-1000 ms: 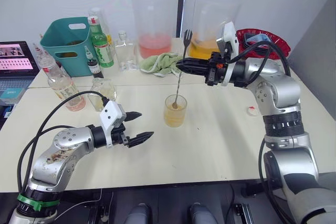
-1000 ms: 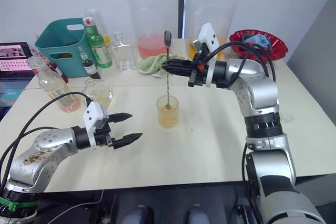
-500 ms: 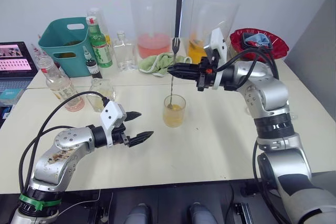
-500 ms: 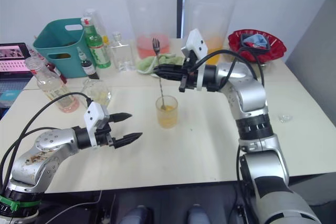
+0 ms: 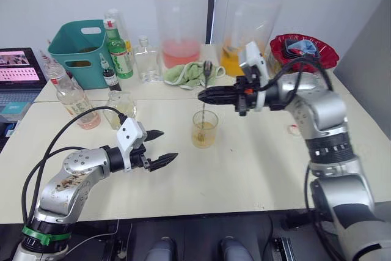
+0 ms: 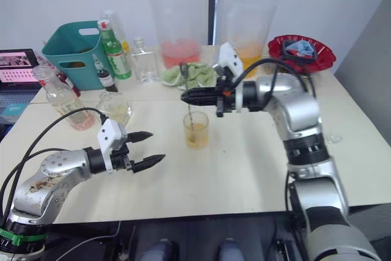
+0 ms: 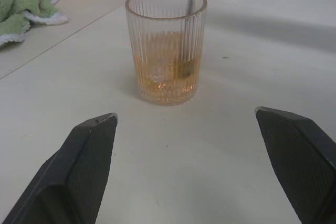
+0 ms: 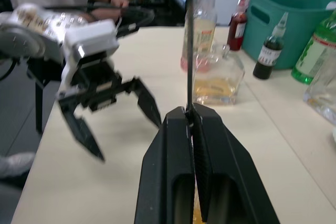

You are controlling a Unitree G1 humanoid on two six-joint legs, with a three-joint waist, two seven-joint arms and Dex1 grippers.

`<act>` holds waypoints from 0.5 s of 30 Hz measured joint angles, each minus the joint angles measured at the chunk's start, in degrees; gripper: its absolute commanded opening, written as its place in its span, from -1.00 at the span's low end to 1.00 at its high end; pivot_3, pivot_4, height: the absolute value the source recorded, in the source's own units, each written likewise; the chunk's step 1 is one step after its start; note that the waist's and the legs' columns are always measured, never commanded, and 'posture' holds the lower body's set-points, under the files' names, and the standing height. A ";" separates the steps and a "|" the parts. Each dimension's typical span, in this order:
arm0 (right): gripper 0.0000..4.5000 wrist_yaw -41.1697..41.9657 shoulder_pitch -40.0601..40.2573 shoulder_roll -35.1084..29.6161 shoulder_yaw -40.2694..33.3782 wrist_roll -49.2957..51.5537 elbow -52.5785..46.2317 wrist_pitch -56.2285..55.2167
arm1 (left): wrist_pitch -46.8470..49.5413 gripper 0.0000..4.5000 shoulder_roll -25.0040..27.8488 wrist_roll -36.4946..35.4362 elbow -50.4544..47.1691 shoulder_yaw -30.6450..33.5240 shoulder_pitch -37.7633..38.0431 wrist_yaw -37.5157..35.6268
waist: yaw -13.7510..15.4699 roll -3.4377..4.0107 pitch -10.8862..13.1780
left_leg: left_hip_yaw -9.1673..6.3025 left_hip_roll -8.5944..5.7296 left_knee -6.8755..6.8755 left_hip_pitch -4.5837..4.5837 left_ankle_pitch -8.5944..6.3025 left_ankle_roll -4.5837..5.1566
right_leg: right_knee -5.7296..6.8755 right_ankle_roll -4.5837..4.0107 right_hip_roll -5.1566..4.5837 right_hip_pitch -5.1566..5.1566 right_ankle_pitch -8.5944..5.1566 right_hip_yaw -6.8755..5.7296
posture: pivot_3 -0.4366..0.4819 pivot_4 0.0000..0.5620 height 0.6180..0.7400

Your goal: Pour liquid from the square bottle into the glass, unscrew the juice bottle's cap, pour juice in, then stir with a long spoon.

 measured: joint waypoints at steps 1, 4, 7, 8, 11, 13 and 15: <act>-1.00 0.47 -0.05 -0.38 0.03 -0.32 0.27 -0.27 | -0.10 0.98 -0.04 0.01 0.07 0.00 0.00 0.00 | 0.00 0.00 0.00 | 0.01 0.00 0.00 0.02 0.00 0.00 | -0.04 0.00 0.02 0.00 0.00 0.00 | -0.05 -0.47 1.00; -1.00 1.05 -0.43 -0.25 0.15 -1.05 2.09 -1.10 | -1.16 0.98 -0.41 0.03 0.19 -0.02 -0.01 -0.05 | -0.16 0.00 0.00 | 0.01 0.03 0.00 0.03 0.00 0.00 | -0.06 0.00 0.05 -0.05 0.00 0.00 | -0.05 -0.47 1.00; -1.00 0.15 -2.86 1.45 -0.81 -0.88 4.78 -1.75 | -2.32 0.98 -1.18 0.25 1.22 -0.09 -0.09 -0.05 | -0.34 0.00 0.00 | 0.03 0.03 0.00 0.01 0.00 0.00 | 0.02 -0.01 0.04 -0.09 0.00 0.01 | -0.05 -0.47 1.00; -1.00 -0.67 -3.91 2.25 -2.07 0.25 4.97 -1.37 | -2.62 0.98 -1.41 0.40 1.74 -0.16 -0.19 -0.04 | -0.31 0.00 0.00 | 0.02 0.03 0.00 0.00 0.00 0.00 | 0.04 -0.01 0.04 -0.09 0.00 0.00 | -0.05 -0.47 1.00; -1.00 -2.65 -6.82 2.37 -6.20 3.03 4.99 0.21 | -3.46 0.98 -1.45 0.60 2.48 -0.25 -0.39 -0.06 | 0.04 0.00 0.00 | 0.00 0.04 0.00 -0.01 0.00 0.00 | 0.07 -0.01 -0.04 -0.05 0.00 -0.01 | -0.05 -0.47 1.00; -1.00 -2.95 -7.63 1.54 -7.43 3.36 4.99 1.00 | -3.62 0.98 -1.45 0.94 2.56 -0.25 -0.39 -0.07 | 0.47 0.00 0.00 | 0.01 0.02 0.00 -0.01 0.00 0.00 | 0.04 -0.01 -0.06 -0.01 0.00 -0.01 | -0.05 -0.47 1.00; -1.00 -2.89 -7.76 0.42 -7.57 3.25 5.39 1.60 | -3.71 0.98 -1.45 1.16 2.70 -0.25 -0.37 -0.10 | 0.72 0.00 0.00 | 0.02 0.00 0.00 -0.01 0.00 0.00 | 0.02 -0.01 -0.08 -0.01 0.00 -0.02 | -0.05 -0.47 1.00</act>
